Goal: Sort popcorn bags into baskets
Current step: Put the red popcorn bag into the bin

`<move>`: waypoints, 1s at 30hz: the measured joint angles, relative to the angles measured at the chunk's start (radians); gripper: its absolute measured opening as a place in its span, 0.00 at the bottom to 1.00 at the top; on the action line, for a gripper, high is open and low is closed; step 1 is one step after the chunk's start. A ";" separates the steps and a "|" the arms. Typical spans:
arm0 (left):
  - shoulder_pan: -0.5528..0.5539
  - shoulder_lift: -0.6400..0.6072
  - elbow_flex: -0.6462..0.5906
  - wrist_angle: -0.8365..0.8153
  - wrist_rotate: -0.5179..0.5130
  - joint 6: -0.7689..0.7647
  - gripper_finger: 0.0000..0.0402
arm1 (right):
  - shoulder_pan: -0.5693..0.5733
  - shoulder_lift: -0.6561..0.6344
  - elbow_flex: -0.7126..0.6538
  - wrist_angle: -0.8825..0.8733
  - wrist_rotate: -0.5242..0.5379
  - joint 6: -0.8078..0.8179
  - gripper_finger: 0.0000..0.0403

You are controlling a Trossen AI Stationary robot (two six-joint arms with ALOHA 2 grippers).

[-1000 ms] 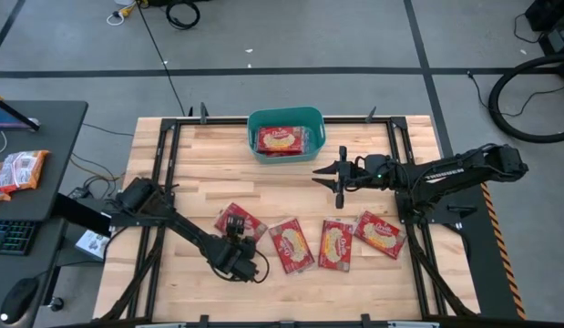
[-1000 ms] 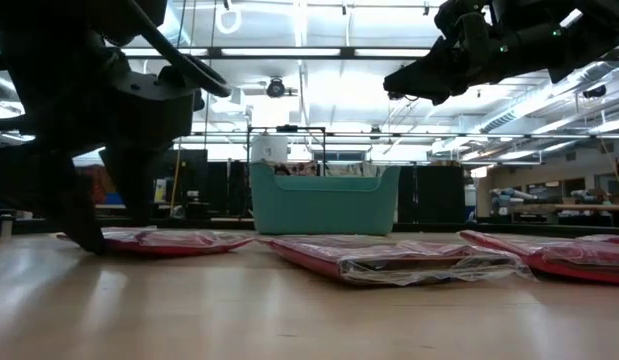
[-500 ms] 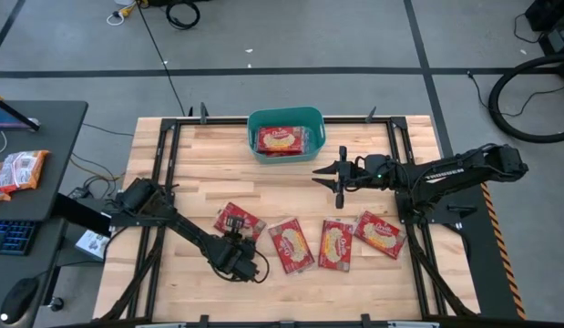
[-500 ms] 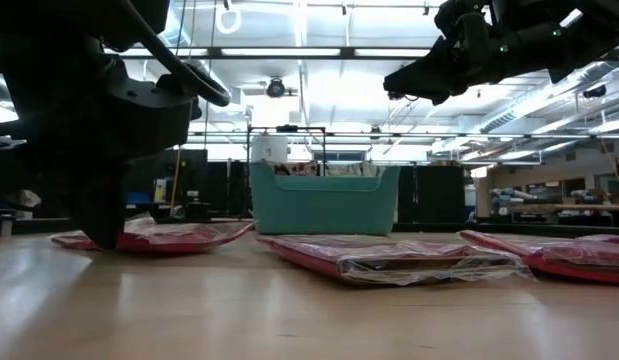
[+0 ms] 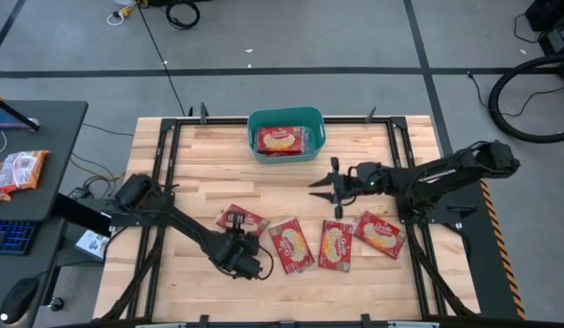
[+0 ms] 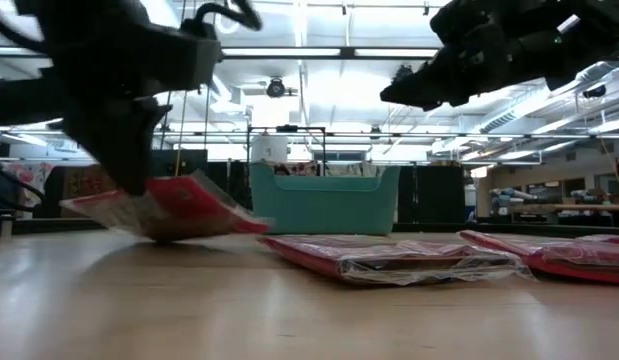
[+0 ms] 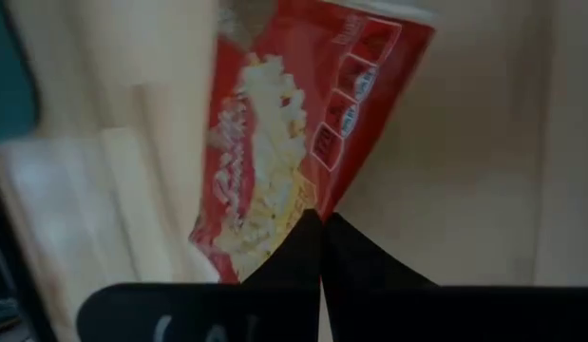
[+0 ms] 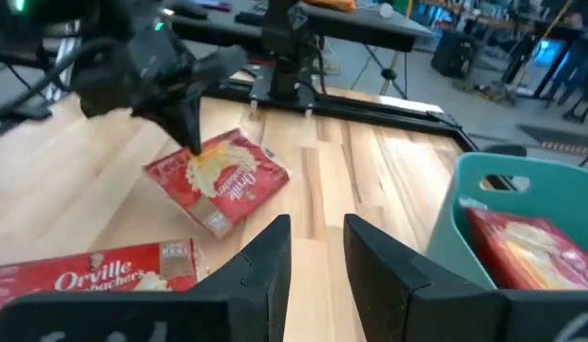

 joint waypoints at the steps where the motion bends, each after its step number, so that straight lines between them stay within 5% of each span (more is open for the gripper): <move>1: 0.006 -0.006 0.003 -0.003 -0.001 -0.007 0.00 | 0.012 0.024 0.012 0.005 0.009 -0.012 0.26; 14: 0.092 -0.141 0.008 -0.004 -0.012 -0.081 0.00 | 0.162 0.380 0.187 0.005 0.106 -0.058 0.27; 25: 0.110 -0.158 0.008 0.020 -0.019 -0.079 0.00 | 0.200 0.573 0.406 0.010 0.140 -0.126 0.48; 30: 0.110 -0.163 0.008 0.060 -0.023 -0.058 0.00 | 0.199 0.665 0.502 0.008 0.149 -0.165 0.50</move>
